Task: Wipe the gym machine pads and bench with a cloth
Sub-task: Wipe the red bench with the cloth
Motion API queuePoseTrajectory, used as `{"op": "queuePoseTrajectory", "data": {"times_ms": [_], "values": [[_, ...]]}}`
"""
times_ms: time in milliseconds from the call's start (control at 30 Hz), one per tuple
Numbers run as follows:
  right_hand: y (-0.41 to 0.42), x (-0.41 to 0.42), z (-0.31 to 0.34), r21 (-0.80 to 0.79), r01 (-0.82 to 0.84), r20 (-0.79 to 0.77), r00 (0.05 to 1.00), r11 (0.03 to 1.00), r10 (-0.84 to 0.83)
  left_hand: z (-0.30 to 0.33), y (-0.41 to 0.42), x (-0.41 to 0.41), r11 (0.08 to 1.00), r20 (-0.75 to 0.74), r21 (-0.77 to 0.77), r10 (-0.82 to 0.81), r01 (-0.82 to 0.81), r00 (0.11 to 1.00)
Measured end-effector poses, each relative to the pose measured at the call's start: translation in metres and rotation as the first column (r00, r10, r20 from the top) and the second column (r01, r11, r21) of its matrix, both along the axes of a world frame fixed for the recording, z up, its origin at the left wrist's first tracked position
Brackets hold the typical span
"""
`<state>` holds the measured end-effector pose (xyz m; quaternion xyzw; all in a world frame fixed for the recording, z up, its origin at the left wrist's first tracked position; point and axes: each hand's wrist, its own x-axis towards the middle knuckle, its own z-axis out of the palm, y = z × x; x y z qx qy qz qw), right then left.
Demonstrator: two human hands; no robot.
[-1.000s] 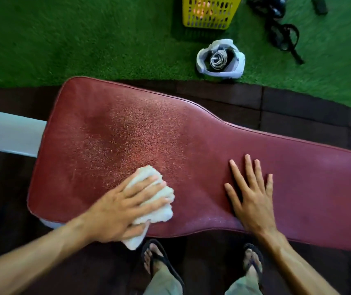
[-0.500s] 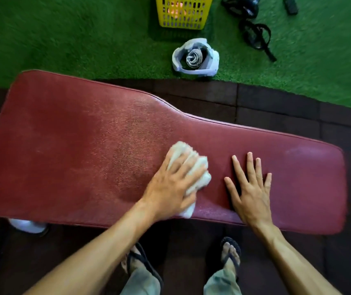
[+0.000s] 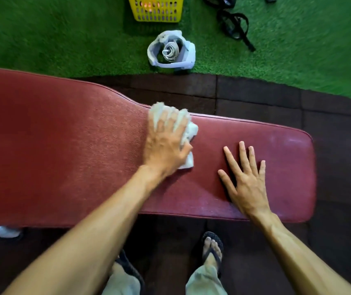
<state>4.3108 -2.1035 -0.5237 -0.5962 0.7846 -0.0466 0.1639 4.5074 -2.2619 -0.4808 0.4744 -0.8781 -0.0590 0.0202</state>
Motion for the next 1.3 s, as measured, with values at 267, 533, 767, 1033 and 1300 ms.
{"op": "queuePoseTrajectory", "data": {"times_ms": [267, 533, 767, 1033, 1300], "values": [[0.021, -0.059, -0.009, -0.006, -0.096, -0.026, 0.995, 0.995, 0.096, -0.005, 0.09, 0.06, 0.919, 0.033, 0.064, -0.392, 0.39, 0.919], [0.032, -0.089, -0.021, -0.045, -0.077, -0.008, 0.997, 0.996, 0.077, -0.011, 0.012, -0.024, 1.0, 0.036, 0.002, 0.01, -0.01, 0.999], [0.037, -0.094, -0.024, -0.078, 0.165, 0.046, 0.986, 0.983, -0.162, -0.016, 0.086, -0.101, 0.979, 0.006, 0.067, -0.192, 0.192, 0.981], [0.048, -0.112, -0.026, -0.083, 0.158, 0.064, 0.986, 0.984, -0.153, -0.006, 0.074, 0.01, 0.919, 0.126, 0.115, -0.39, 0.377, 0.912], [0.066, -0.138, -0.029, -0.071, 0.233, 0.104, 0.969, 0.97, -0.225, -0.017, 0.063, -0.151, 0.998, 0.016, 0.056, 0.04, -0.041, 0.999]]}}
